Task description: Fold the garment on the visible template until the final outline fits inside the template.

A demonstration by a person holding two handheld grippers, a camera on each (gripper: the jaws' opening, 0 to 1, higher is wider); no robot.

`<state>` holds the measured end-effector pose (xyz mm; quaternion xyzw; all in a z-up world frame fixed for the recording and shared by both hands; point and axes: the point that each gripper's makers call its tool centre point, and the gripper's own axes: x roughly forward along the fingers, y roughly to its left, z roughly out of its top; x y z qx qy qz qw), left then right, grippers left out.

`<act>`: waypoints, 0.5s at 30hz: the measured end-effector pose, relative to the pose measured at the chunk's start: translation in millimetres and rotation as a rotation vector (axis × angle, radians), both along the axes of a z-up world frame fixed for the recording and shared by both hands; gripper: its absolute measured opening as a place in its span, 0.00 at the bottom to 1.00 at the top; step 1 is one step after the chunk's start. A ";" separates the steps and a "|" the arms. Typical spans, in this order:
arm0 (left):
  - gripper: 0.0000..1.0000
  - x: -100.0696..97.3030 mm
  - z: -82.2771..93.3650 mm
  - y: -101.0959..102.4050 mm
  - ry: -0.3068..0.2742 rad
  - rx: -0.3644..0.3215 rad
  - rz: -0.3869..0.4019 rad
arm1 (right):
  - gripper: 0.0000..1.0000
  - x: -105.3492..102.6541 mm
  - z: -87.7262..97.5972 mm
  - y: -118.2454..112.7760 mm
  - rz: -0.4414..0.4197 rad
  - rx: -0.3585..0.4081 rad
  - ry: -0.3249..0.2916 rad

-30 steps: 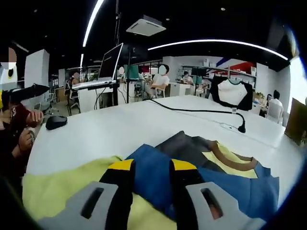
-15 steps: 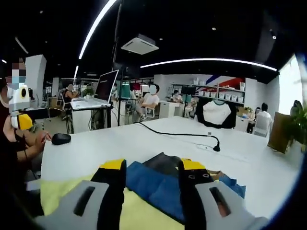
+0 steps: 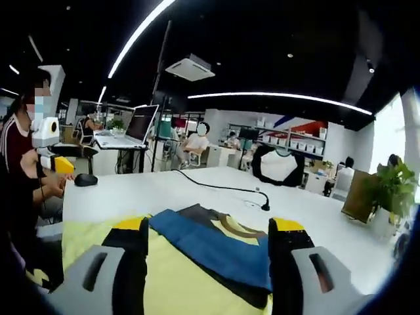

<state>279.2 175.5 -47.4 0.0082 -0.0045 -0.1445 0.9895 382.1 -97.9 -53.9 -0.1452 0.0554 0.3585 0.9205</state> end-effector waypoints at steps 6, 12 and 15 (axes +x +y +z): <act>1.00 -0.8 -1.6 -9.2 0.015 -0.028 -0.060 | 0.87 -10.6 -4.5 -34.7 -0.031 -0.034 -0.024; 1.00 2.8 -11.9 -9.1 0.049 0.007 -0.050 | 0.94 -25.7 10.1 -44.6 0.005 0.066 -0.048; 1.00 3.3 -18.2 -12.3 0.069 0.015 -0.062 | 0.99 -34.7 0.6 -44.7 0.038 0.055 -0.010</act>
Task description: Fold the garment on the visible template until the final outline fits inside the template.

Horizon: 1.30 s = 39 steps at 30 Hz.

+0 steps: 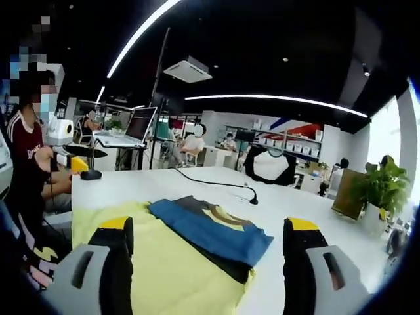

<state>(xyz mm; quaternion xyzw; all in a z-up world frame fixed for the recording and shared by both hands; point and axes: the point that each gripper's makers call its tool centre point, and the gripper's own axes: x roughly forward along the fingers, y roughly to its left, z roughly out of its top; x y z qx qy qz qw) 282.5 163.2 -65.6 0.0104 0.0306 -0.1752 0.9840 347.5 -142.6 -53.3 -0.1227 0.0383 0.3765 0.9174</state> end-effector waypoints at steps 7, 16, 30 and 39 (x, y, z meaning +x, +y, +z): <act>0.97 -7.1 1.5 -13.6 -0.014 0.058 -0.082 | 0.99 -11.9 -21.9 -27.7 -0.029 -0.037 0.044; 0.94 -6.4 -20.7 -25.4 0.065 0.104 -0.135 | 0.99 -39.0 -57.2 -48.5 -0.013 -0.115 0.119; 0.87 -27.7 -56.7 -30.9 0.158 0.161 -0.200 | 0.91 -72.8 -109.2 -60.4 0.008 -0.209 0.226; 0.79 -39.7 -82.3 -43.5 0.217 0.183 -0.269 | 0.81 -82.2 -119.7 -68.0 -0.001 -0.246 0.250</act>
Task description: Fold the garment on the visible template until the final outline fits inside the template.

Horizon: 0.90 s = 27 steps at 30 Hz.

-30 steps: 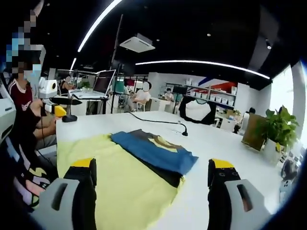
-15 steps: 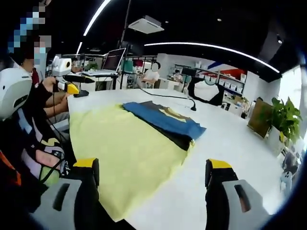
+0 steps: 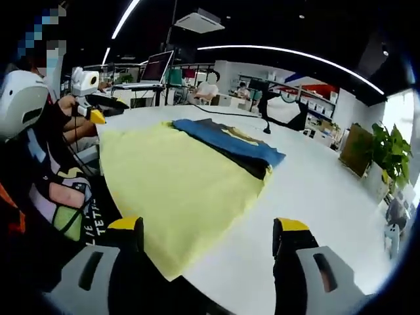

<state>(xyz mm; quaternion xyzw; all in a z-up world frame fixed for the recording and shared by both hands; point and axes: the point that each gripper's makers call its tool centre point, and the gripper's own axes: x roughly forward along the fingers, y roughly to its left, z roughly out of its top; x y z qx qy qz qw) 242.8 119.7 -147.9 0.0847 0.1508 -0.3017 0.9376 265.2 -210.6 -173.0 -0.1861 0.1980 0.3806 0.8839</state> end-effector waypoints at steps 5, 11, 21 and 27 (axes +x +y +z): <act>0.72 -6.0 -11.8 -4.7 0.046 -0.007 -0.027 | 0.70 -5.3 -5.4 -0.4 0.018 -0.015 0.026; 0.64 -10.7 -20.0 -11.3 0.084 -0.003 -0.061 | 0.59 -11.6 -11.2 -0.9 0.042 -0.033 0.051; 0.54 -16.8 -28.7 -16.4 0.139 -0.023 -0.086 | 0.48 -16.0 -15.3 0.1 0.063 -0.032 0.079; 0.50 -20.4 -33.5 -17.8 0.143 0.018 -0.110 | 0.40 -22.7 -18.2 -0.8 0.095 -0.050 0.107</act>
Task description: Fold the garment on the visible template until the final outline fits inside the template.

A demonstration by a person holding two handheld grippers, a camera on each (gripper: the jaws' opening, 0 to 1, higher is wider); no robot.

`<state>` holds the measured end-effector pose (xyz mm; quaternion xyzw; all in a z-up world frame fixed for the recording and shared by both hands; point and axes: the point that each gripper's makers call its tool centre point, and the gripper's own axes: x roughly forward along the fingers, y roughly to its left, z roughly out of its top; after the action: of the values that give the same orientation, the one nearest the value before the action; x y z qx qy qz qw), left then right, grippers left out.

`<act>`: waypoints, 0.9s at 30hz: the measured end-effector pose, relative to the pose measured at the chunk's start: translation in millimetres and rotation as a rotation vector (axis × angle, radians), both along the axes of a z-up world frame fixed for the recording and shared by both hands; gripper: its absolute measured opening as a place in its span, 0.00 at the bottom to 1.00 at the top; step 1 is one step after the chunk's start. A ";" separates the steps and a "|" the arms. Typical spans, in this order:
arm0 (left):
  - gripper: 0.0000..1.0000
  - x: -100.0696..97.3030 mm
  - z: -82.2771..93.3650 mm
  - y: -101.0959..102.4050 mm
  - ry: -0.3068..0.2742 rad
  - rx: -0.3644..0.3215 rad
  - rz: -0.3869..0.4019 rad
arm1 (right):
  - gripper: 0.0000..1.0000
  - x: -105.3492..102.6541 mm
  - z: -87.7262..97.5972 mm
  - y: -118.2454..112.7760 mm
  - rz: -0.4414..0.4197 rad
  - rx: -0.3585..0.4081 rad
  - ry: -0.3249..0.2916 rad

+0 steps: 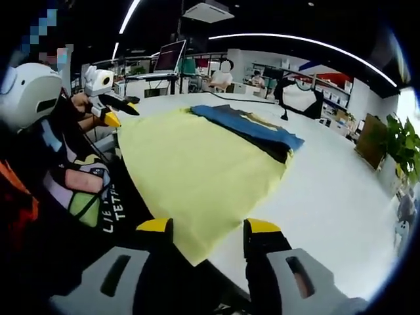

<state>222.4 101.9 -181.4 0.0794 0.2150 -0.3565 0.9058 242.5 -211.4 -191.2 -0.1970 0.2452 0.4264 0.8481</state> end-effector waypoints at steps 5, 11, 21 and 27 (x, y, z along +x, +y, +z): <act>0.43 -0.2 -2.6 3.6 0.019 -0.008 0.013 | 0.35 -3.1 -1.6 1.1 0.007 0.002 0.015; 0.38 -1.0 -5.4 3.8 0.033 -0.007 0.013 | 0.29 -7.0 -2.8 5.5 0.014 0.007 0.050; 0.26 -3.0 -6.7 3.4 0.024 0.025 -0.009 | 0.08 -5.9 -1.3 4.8 -0.007 0.093 0.104; 0.13 2.3 -7.6 6.5 -0.003 0.054 0.010 | 0.02 -4.9 -1.4 9.4 0.004 0.074 0.074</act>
<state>224.7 108.4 -189.0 0.1032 0.2237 -0.3459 0.9053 237.6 -202.0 -192.6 -0.1498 0.2601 0.4438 0.8444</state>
